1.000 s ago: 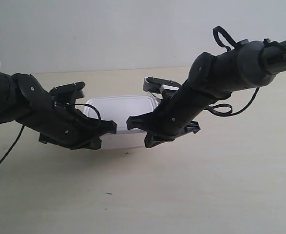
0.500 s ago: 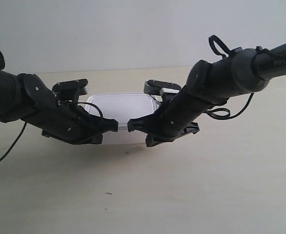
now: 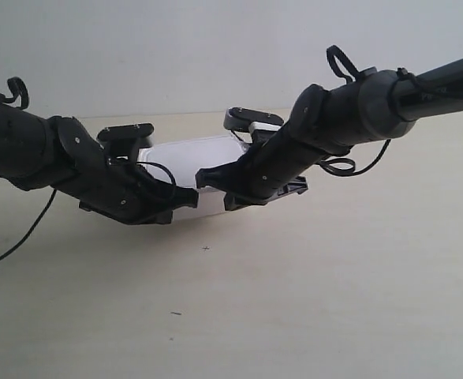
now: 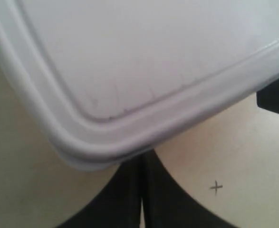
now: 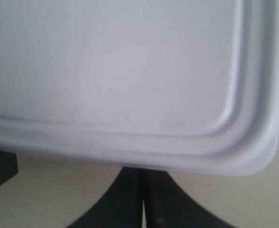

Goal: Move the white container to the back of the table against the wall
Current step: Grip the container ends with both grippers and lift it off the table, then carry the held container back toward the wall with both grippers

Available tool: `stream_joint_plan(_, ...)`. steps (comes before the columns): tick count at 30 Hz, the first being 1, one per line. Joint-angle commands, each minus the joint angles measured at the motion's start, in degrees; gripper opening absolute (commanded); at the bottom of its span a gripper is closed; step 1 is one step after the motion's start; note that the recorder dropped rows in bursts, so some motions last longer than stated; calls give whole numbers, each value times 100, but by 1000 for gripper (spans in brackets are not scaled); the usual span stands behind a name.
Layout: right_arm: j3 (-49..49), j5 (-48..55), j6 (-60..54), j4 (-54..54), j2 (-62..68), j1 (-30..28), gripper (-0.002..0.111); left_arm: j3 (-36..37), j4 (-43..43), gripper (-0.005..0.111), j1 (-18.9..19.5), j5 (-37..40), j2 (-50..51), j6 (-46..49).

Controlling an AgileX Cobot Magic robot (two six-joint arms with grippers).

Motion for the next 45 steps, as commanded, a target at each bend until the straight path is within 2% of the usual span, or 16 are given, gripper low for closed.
stream_joint_plan(1, -341, 204, 64, -101, 189, 15, 0, -53, 35, 0, 69, -373, 25, 8)
stream_joint_plan(4, -407, 179, 148, -207, 236, 15, 0, -278, 159, 0, 208, -246, 191, 8)
stream_joint_plan(16, -443, -139, 237, -310, 327, -188, 0, -601, 373, 0, 208, -394, 421, 0)
stream_joint_plan(28, -1273, 152, 398, -464, 653, -189, 0, -897, 373, 0, 208, -592, 728, -17)
stream_joint_plan(36, -1608, 175, 959, -1353, 676, -189, 0, -1323, 373, 0, 216, -615, 947, -17)
stream_joint_plan(45, -2099, 464, 1168, -1380, 1042, -283, 0, -1693, 490, 0, 332, -557, 1179, -17)
